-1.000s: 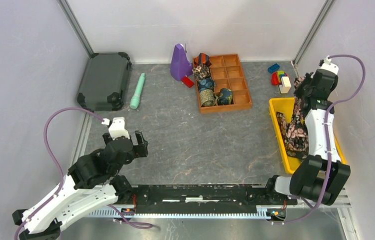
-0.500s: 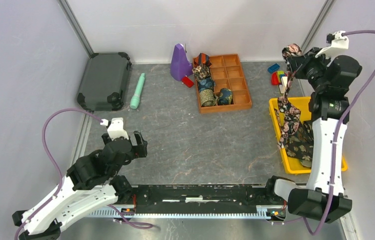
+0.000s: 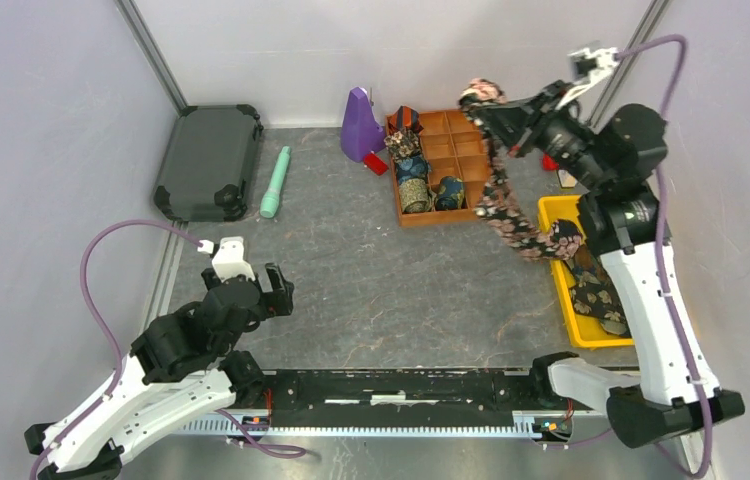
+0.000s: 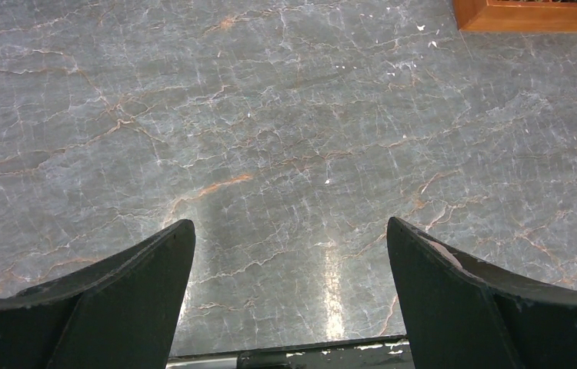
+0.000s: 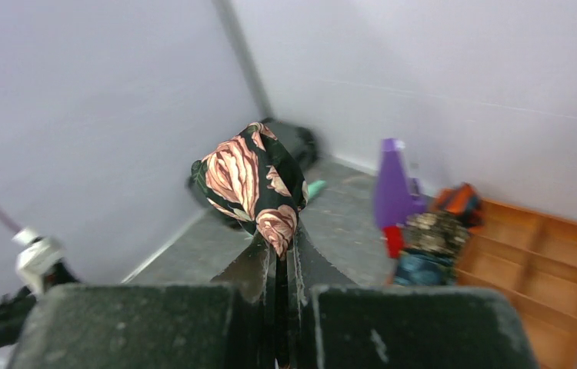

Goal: Roll the ties
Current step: Pick up the tie from the bin, then place the tie at the center of the board.

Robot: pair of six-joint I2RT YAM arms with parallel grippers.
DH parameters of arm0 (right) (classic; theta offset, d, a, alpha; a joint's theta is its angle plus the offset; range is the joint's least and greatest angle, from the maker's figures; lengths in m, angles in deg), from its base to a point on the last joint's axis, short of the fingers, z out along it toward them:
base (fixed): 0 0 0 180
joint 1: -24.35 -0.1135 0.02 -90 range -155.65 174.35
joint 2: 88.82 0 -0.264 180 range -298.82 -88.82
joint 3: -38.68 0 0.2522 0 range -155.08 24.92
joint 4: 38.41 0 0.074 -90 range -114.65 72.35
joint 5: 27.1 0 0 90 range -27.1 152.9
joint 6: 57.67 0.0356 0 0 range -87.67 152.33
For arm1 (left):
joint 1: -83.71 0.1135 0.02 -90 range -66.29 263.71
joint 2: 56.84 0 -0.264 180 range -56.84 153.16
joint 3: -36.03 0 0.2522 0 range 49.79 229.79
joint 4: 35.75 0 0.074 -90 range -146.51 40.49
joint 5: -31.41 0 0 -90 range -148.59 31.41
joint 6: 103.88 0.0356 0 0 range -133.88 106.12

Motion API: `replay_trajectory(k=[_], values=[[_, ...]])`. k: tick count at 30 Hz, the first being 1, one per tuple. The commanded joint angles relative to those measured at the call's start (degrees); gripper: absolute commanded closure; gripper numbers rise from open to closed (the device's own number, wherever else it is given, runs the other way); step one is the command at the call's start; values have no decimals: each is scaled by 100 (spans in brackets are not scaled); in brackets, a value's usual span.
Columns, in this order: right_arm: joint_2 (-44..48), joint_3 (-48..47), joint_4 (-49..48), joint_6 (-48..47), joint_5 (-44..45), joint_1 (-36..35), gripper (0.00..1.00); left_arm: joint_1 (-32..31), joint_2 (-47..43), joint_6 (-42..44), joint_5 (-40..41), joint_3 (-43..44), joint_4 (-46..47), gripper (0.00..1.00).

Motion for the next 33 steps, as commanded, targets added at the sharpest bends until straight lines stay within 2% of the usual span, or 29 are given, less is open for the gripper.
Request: replay_trajectory(k=[1, 6, 9, 13, 17, 20, 25, 29, 33], values=[[-336, -282, -313, -57, 578, -1226, 100, 13, -60, -96, 107, -7, 168, 0], [-896, 245, -365, -525, 1535, -2963, 100, 14, -105, -107, 124, -1, 172, 0], [-1348, 663, -631, -553, 1870, -3557, 100, 13, -123, -106, 129, -7, 172, 0], [-2075, 378, -647, -574, 2021, -4112, 100, 13, -93, -105, 133, -5, 172, 0], [-2617, -73, -494, -724, 2063, -4426, 100, 13, -106, -99, 138, 3, 164, 0], [-2752, 111, -631, -728, 2016, -4514, 100, 13, -216, -101, 149, -5, 172, 0], [-2725, 551, -967, -562, 2011, -4626, 100, 29, -289, -22, 50, 11, 210, 0], [-2508, 623, -1143, -353, 2283, -4709, 100, 40, -395, 493, -533, 19, 641, 0], [-2348, 1032, -1503, -395, 2395, -5065, 100, 40, -534, 656, -685, 300, 901, 0]])
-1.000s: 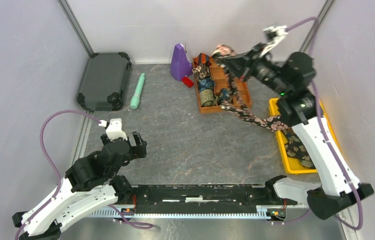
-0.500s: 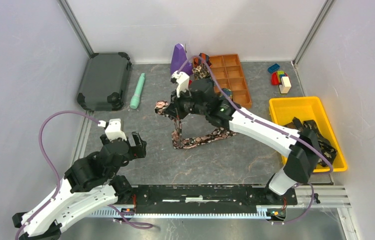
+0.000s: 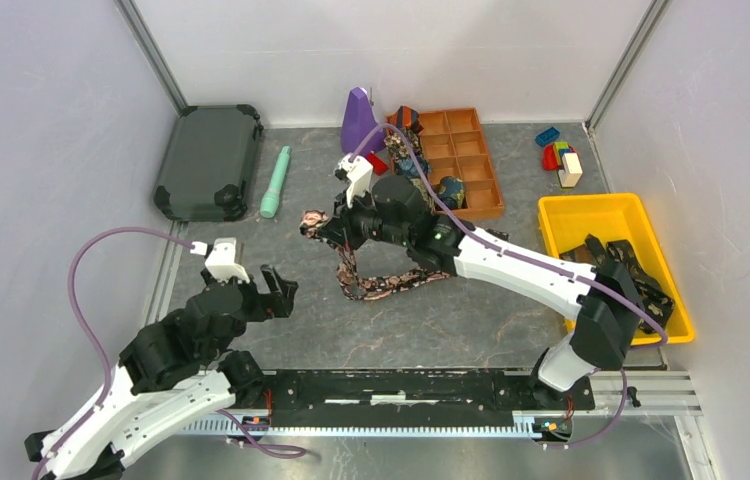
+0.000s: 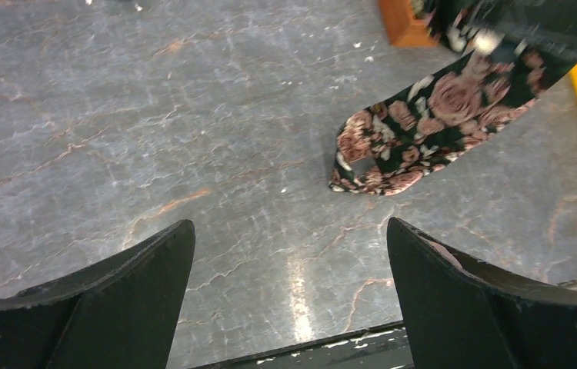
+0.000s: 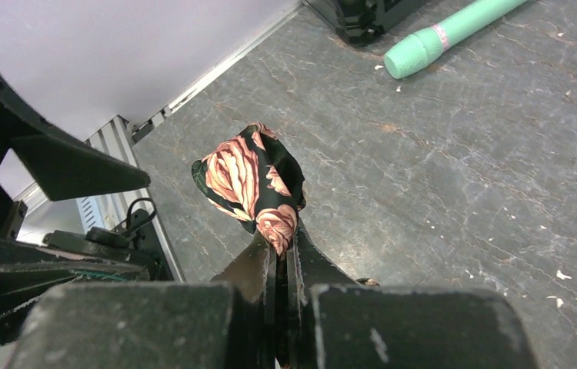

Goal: Roll the ties
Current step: Place the tie at the center of the board, then flatten out the tie at the center of the board.

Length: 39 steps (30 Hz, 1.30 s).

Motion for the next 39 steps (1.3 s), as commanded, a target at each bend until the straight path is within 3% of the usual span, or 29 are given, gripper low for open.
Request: replay_trajectory(k=[1, 7, 8, 10, 12, 14, 15, 20, 24, 32, 39], values=[[414, 566, -836, -3, 199, -508, 100, 35, -211, 430, -270, 399, 610, 0], [-434, 764, -1250, 135, -36, -1118, 94, 36, -457, -198, 307, 1057, 20, 0], [-685, 547, -1110, 100, 9, -1225, 85, 36, -489, -309, 430, 1161, -148, 0], [-1052, 253, -855, 105, 163, -1376, 53, 35, -559, -445, 578, 1303, -388, 0], [-1249, 203, -809, 151, 196, -1511, 32, 35, -666, -515, 654, 1377, -580, 0], [-1276, 187, -672, 185, 245, -1559, 16, 35, -769, -590, 718, 1438, -778, 0], [-1203, 193, -582, 182, 308, -1560, 14, 36, -803, -634, 762, 1473, -888, 0], [-270, 432, 241, -43, 1573, -1437, 8, 35, -867, -785, 826, 1516, -1057, 0], [475, 1257, 561, 284, 2433, -893, 10, 35, -502, -823, 653, 1337, -930, 0], [1415, 3402, 409, 736, 2780, 822, 21, 35, 820, -686, -303, 702, 17, 4], [1129, 3757, 79, 335, 2311, 1764, 32, 33, 2131, -603, -1248, 172, 1026, 9]])
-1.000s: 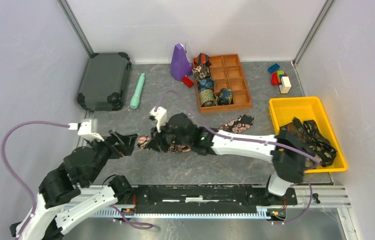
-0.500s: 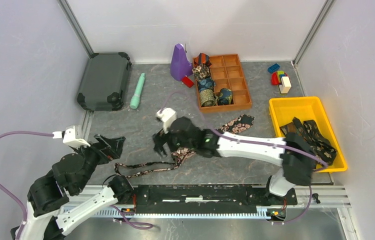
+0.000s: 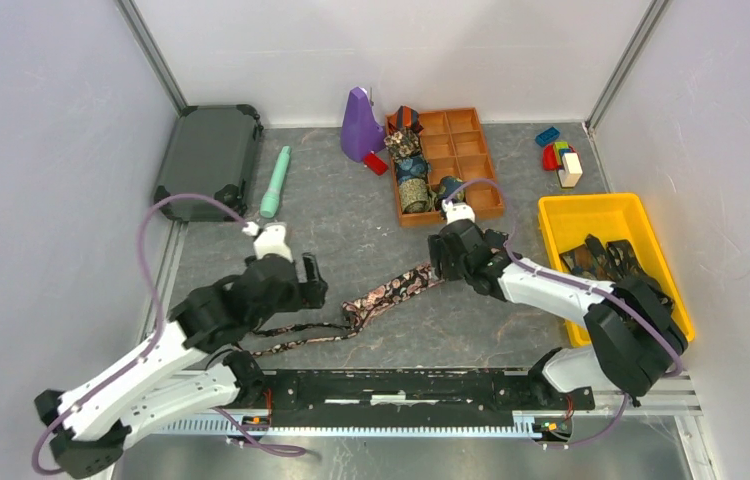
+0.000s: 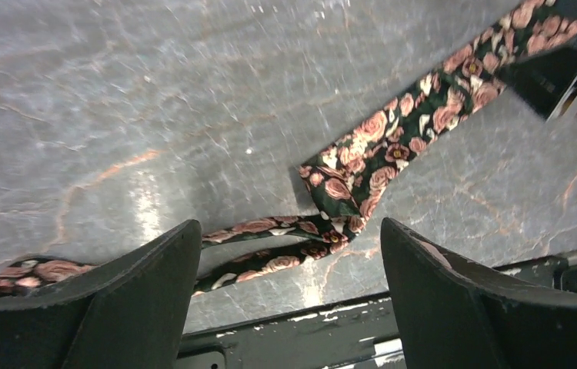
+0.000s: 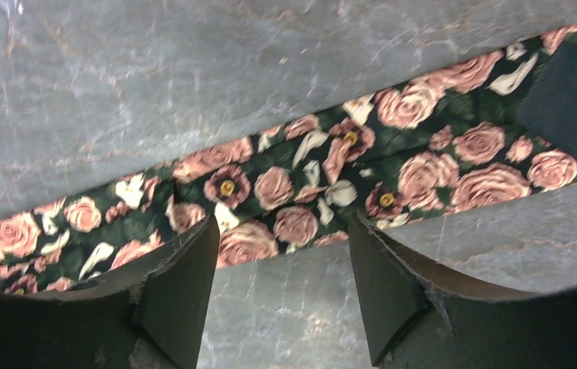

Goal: Roll the ties
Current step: Flatten out the tie at the center of the board.

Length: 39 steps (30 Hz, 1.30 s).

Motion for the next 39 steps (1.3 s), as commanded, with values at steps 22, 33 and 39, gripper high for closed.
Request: replay_trajectory(k=[22, 33, 39], values=[[-471, 1579, -1730, 273, -1431, 2149, 55, 11, 2861, 155, -1555, -1040, 2543, 43], [530, 2591, -1765, 684, -685, 2223, 56, 11, 2313, -428, -1338, -1806, 2137, 65], [1111, 2740, -1508, 697, -374, 2219, 56, 11, 1247, -1027, -734, -1978, 1323, 68]])
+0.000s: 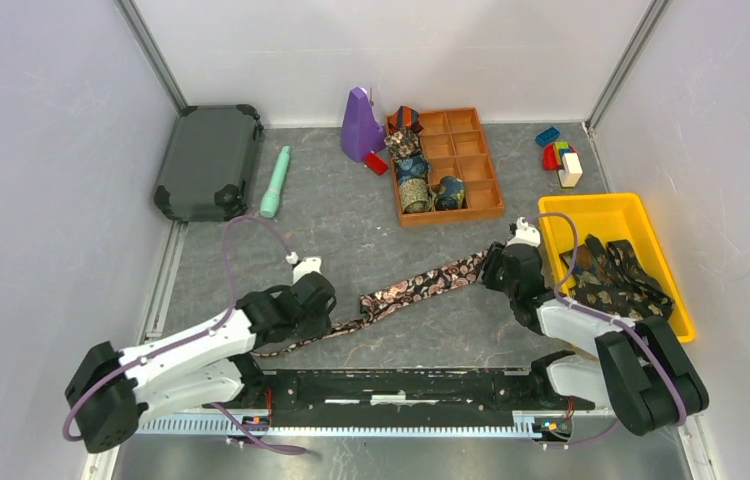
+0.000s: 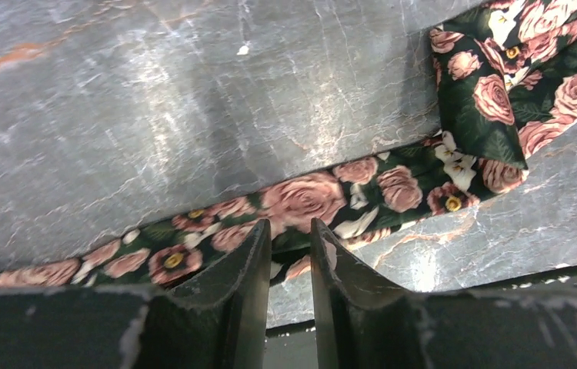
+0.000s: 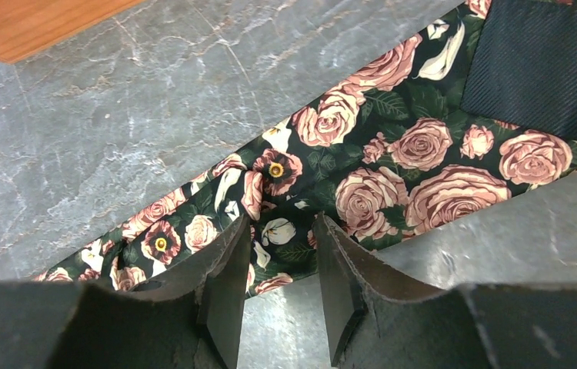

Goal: Roll the ties
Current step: Flatten out the tie at the center of the board.

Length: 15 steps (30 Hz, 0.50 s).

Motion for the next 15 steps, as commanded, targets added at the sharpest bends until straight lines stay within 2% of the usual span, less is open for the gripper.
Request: replay_trajectory(k=[1, 5, 7, 10, 12, 15], values=[[256, 287, 1293, -13, 470, 33, 56, 11, -765, -686, 594, -11, -649, 68], [649, 18, 1645, -283, 260, 25, 53, -2, -1366, -525, 290, 210, -483, 62], [819, -168, 1835, -408, 146, 2, 51, -26, -1389, -317, 11, 395, -266, 55], [1081, -399, 2192, -552, 144, -106, 48, -121, -1053, 88, -354, 726, -69, 43], [1240, -538, 2348, -619, 232, -219, 47, -267, -757, 263, -408, 887, 53, 38], [1356, -710, 2538, -685, 372, -359, 46, -504, -314, 363, -390, 1145, 233, 37]])
